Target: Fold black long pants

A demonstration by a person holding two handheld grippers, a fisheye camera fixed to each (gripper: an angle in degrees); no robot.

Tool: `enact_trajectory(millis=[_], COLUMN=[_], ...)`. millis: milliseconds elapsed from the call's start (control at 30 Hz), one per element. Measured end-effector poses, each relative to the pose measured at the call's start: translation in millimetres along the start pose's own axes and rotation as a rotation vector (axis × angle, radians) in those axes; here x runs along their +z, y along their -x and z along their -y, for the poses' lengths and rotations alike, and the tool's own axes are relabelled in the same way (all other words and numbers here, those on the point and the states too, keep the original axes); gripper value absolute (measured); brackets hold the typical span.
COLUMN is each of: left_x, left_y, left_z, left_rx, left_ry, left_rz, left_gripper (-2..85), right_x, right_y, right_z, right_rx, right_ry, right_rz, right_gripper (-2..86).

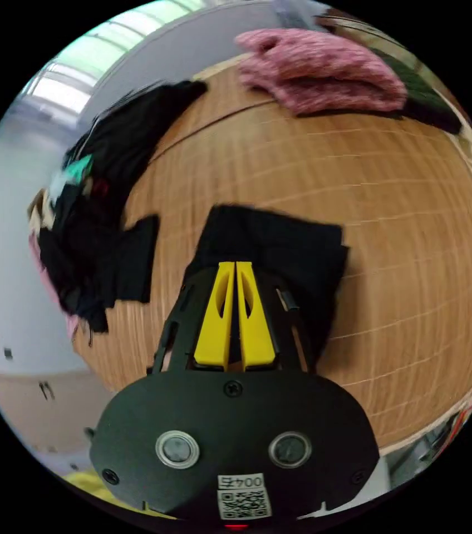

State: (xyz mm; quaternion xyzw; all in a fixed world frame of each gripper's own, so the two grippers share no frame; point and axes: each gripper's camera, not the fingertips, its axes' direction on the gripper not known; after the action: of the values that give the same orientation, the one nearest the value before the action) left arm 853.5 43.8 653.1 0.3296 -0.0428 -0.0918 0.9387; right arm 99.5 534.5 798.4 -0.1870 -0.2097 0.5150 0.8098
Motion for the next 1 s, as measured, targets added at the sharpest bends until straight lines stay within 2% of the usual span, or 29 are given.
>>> enact_trajectory(millis=[67,133,300,367,467,567,700,800,867,967,1000], left_x=[4.2,11.2,29.0,36.1,43.6,46.5,80.4,124.7,145.8,169.6,177.4], left_y=[1.0,1.3,2.9,4.5,3.6,-13.5,-49.4,-61.4,-67.7,-65.8,-66.7], left_z=[1.3,2.5,3.3,6.2,17.7,35.3,63.0,69.8,66.7,58.4,53.9], left_rx=[-0.015,-0.016,-0.023,-0.022,-0.02,0.021,0.139,0.129,0.149,0.062,0.054], left_ry=[0.002,-0.001,-0.021,-0.017,-0.019,-0.071,-0.032,0.036,0.035,0.02,0.011], left_rz=[-0.018,-0.036,-0.07,-0.078,-0.167,-0.274,-0.293,-0.335,-0.34,-0.373,-0.375], left_gripper=[0.3,0.4,1.4,2.4,6.7,9.9,11.1,9.4,7.6,6.3,6.3], right_x=[-34.0,-51.7,-75.4,-84.8,-81.2,-77.6,-72.5,-62.0,-47.6,-19.8,-20.2], right_y=[-31.3,-44.2,-39.6,-31.8,-27.1,-28.5,-36.9,-44.8,-46.8,-49.5,-51.0], right_z=[13.6,12.3,-40.5,-89.6,-140.6,-166.4,-153.8,-119.8,-90.0,-61.7,-59.1], right_rx=[0.133,0.119,-0.128,-0.239,-0.3,-0.281,-0.224,-0.181,-0.189,-0.261,-0.278], right_ry=[-0.158,-0.2,-0.167,-0.188,-0.124,-0.136,-0.198,-0.202,-0.159,-0.042,-0.059], right_rz=[0.073,0.117,0.116,0.107,0.068,0.021,-0.035,-0.082,-0.147,-0.234,-0.231], right_gripper=[-0.6,-0.5,0.6,5.1,11.5,12.9,11.7,9.5,7.0,6.2,6.2])
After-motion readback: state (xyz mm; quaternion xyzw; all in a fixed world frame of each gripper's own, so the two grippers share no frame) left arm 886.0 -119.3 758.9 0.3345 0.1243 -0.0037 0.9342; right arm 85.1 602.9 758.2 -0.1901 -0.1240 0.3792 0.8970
